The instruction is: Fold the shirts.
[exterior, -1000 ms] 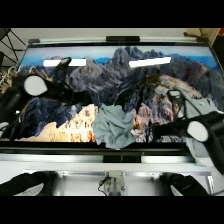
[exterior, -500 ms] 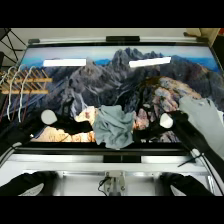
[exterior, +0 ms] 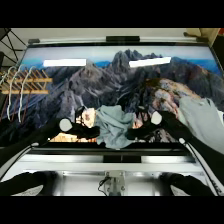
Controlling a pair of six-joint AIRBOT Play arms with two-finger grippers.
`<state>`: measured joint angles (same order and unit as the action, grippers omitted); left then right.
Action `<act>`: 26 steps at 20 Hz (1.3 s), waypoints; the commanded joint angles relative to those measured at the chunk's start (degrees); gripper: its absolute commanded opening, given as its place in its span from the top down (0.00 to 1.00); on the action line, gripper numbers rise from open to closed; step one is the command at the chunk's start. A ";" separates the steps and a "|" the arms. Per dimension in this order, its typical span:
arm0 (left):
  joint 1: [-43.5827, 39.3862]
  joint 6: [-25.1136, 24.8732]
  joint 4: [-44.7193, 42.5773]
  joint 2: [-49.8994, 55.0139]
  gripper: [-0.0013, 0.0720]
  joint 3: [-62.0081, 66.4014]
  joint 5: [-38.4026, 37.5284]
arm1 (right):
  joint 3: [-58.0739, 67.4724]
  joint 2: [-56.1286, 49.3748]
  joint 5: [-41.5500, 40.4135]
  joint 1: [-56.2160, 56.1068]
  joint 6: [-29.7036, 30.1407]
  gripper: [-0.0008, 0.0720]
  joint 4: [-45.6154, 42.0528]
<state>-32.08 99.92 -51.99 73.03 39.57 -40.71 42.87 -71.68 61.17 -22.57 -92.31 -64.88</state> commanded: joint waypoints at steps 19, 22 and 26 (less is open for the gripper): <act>31.50 -12.26 -19.23 -30.64 0.95 57.79 -16.09 | 43.60 28.57 -3.96 0.02 -3.21 0.89 -52.89; 35.43 -9.79 -22.08 -31.87 0.95 72.35 -16.09 | 48.33 35.50 -9.35 0.02 -4.59 0.89 -52.92; 36.39 -5.51 -23.06 -33.18 0.95 77.92 -10.49 | 48.78 41.59 -6.32 -0.02 -8.17 0.89 -50.80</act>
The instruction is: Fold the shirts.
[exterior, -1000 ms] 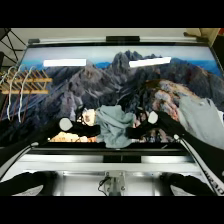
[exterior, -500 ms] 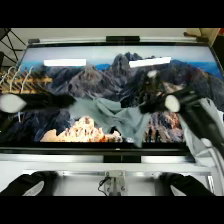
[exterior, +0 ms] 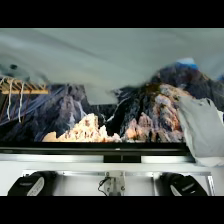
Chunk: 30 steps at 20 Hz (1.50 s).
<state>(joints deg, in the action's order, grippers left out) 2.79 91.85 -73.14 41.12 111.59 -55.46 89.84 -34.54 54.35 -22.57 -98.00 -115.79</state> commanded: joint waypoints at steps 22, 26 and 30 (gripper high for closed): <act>1.49 1.88 1.33 40.57 0.94 -25.51 14.91 | -28.59 -44.85 -11.78 9.25 -20.57 0.89 18.78; 1.44 1.88 10.01 49.07 0.94 -25.51 13.77 | -22.60 -54.29 -15.89 13.99 -20.50 0.89 28.13; -0.20 1.86 14.34 53.94 0.83 -25.51 7.39 | -22.47 -56.28 -16.33 13.81 -19.15 0.69 33.81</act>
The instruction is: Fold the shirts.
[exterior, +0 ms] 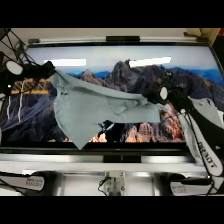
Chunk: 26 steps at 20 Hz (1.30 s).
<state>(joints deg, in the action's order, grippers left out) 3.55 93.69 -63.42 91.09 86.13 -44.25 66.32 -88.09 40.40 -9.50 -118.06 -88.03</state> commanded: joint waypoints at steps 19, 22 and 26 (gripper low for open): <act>13.64 -14.43 5.03 -14.75 0.27 -41.22 -21.97 | -4.61 10.32 34.58 23.65 33.27 0.24 15.65; 10.78 -13.60 6.38 -12.26 0.27 -41.27 -17.64 | -4.68 9.05 32.33 23.54 33.27 0.24 16.02; 8.07 -11.45 6.95 -11.34 0.86 -41.05 -13.57 | -4.68 5.44 31.98 23.45 34.84 0.17 18.16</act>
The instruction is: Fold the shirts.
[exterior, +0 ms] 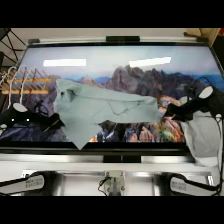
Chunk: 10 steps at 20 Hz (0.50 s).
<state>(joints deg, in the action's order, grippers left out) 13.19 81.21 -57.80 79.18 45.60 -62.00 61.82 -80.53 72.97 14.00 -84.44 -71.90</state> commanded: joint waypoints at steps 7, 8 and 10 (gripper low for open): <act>-1.40 -1.14 1.29 -3.10 0.94 -0.17 2.82 | -0.17 -10.27 -4.35 -5.46 1.55 0.15 3.56; -1.38 -1.29 1.29 -3.87 0.94 -0.15 2.62 | -0.17 -11.13 -5.22 -6.60 1.49 0.15 4.07; -1.38 -1.31 1.29 -5.33 0.94 -0.15 2.62 | -0.17 -12.28 -7.87 -9.18 -0.66 0.15 3.65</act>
<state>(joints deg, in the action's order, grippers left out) 11.84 80.51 -56.55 75.64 45.45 -59.27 61.89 -90.30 69.82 7.73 -83.40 -68.20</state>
